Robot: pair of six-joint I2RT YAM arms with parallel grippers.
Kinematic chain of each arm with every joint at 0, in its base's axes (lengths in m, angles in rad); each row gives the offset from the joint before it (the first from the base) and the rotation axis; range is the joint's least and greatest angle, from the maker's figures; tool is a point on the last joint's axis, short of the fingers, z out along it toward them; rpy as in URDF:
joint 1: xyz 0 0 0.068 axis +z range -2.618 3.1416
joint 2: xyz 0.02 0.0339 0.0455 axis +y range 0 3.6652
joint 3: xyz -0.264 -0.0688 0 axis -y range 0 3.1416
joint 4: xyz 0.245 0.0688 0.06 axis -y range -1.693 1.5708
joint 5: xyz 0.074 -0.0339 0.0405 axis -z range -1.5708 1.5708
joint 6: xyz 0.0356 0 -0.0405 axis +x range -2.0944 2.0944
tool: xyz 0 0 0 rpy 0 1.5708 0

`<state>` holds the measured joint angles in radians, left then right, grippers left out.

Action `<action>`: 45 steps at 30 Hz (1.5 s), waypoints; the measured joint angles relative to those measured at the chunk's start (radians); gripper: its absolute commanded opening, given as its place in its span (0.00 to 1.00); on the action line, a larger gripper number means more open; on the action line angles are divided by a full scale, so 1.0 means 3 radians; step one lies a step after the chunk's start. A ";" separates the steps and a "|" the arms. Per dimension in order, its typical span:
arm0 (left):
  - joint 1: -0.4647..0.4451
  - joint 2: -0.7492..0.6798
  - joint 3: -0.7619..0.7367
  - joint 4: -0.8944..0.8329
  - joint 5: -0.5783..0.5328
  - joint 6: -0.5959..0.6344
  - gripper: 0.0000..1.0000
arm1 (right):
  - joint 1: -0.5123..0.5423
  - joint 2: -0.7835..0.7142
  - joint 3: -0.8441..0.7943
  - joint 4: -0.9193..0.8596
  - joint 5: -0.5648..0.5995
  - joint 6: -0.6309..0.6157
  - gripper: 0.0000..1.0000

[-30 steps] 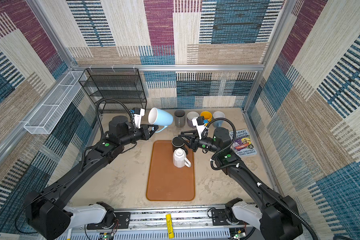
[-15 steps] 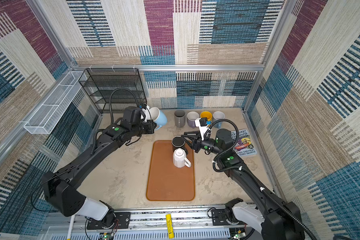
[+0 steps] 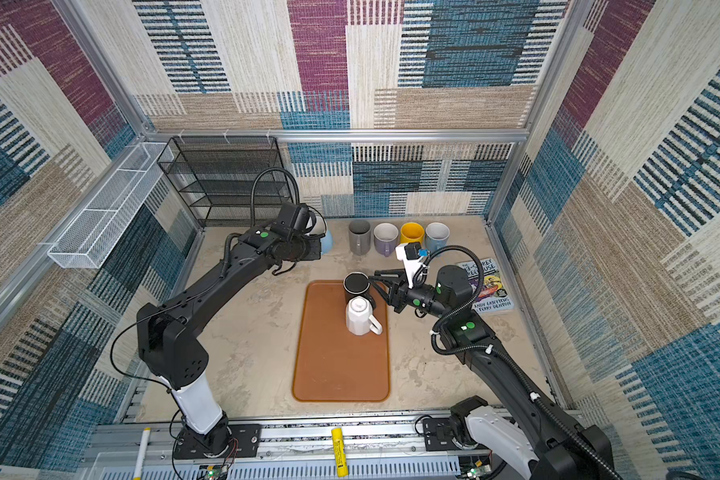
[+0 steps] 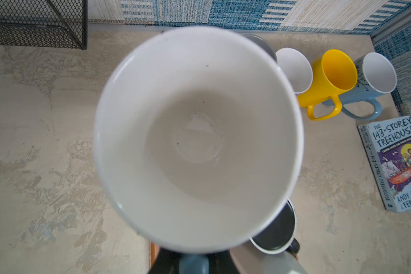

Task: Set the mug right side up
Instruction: 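Carry the blue mug with the left gripper to the grey mug's side, then lower the light blue mug upright onto the table beside the grey mug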

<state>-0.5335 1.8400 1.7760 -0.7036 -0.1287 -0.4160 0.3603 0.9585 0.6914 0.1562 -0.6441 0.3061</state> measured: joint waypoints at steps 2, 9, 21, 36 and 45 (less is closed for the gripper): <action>-0.0004 0.0145 0.0123 -0.0032 -0.0017 -0.0001 0.00 | 0.0000 -0.0022 -0.0028 -0.0038 0.0003 0.0000 0.34; -0.0019 0.0580 0.0426 -0.0064 -0.0107 -0.0015 0.00 | -0.0003 -0.0074 -0.0058 -0.0150 0.0062 0.0000 0.34; -0.0018 0.1175 0.0902 -0.0058 -0.0281 -0.0039 0.00 | -0.0005 -0.0178 -0.0058 -0.0254 0.0088 0.0000 0.33; -0.0017 0.1775 0.1611 -0.0102 -0.0340 -0.0041 0.00 | -0.0008 -0.0282 -0.0060 -0.0393 0.0153 -0.0013 0.33; 0.0024 0.1956 0.1728 -0.0148 -0.0362 -0.0041 0.00 | -0.0008 -0.0312 -0.0076 -0.0402 0.0175 -0.0013 0.33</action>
<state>-0.5262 2.4268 2.2944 -0.7479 -0.2375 -0.4282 0.3580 0.8650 0.6685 0.0357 -0.5915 0.3023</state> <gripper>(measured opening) 0.150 0.329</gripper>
